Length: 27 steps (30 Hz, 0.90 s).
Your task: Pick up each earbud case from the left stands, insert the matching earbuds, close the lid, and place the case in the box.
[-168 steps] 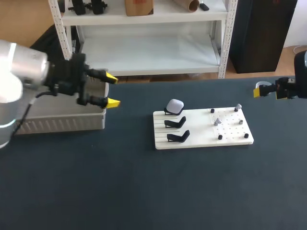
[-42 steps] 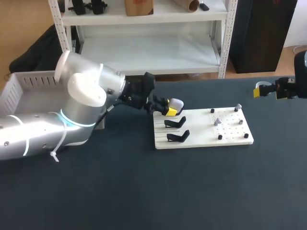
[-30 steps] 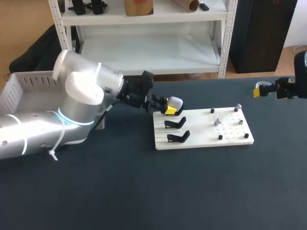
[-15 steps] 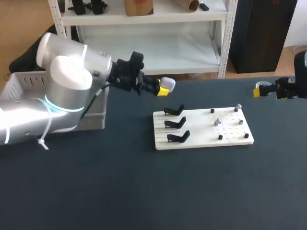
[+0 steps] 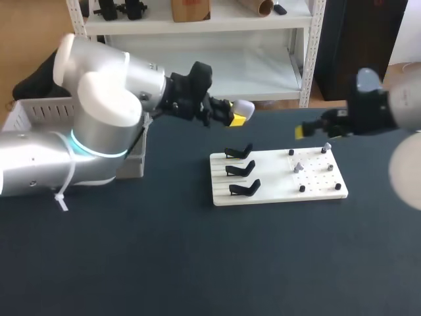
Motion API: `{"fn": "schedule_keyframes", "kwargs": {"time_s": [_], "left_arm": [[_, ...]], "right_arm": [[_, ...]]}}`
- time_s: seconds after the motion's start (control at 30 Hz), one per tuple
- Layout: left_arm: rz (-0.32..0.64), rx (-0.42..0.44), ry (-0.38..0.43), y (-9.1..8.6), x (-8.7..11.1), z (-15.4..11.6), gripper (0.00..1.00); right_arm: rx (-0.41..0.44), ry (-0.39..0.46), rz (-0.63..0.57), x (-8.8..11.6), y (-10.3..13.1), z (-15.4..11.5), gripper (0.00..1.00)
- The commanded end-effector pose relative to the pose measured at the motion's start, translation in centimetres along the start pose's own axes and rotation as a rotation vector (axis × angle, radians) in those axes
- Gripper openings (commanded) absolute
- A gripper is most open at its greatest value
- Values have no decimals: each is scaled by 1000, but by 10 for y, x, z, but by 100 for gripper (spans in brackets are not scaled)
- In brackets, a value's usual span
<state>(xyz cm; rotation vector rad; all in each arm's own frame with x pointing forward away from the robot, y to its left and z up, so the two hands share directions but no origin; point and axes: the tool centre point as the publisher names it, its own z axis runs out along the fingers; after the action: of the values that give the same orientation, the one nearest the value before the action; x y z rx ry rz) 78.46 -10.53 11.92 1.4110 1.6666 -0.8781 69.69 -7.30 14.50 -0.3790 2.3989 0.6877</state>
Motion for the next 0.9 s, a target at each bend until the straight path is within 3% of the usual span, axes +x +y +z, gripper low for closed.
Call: {"fn": "schedule_keyframes", "kwargs": {"time_s": [0.03, 0.27, 0.9], "left_arm": [[12, -61, 7, -8, -4, 6, 0], [37, -32, 0, -19, -8, 8, 0], [50, 15, 23, -39, 5, 8, 0]], "right_arm": [[-18, 17, -11, -7, 11, 32, 100], [-32, 51, -33, -9, 27, 48, 100], [-38, 90, -43, -26, 26, 62, 100]]}}
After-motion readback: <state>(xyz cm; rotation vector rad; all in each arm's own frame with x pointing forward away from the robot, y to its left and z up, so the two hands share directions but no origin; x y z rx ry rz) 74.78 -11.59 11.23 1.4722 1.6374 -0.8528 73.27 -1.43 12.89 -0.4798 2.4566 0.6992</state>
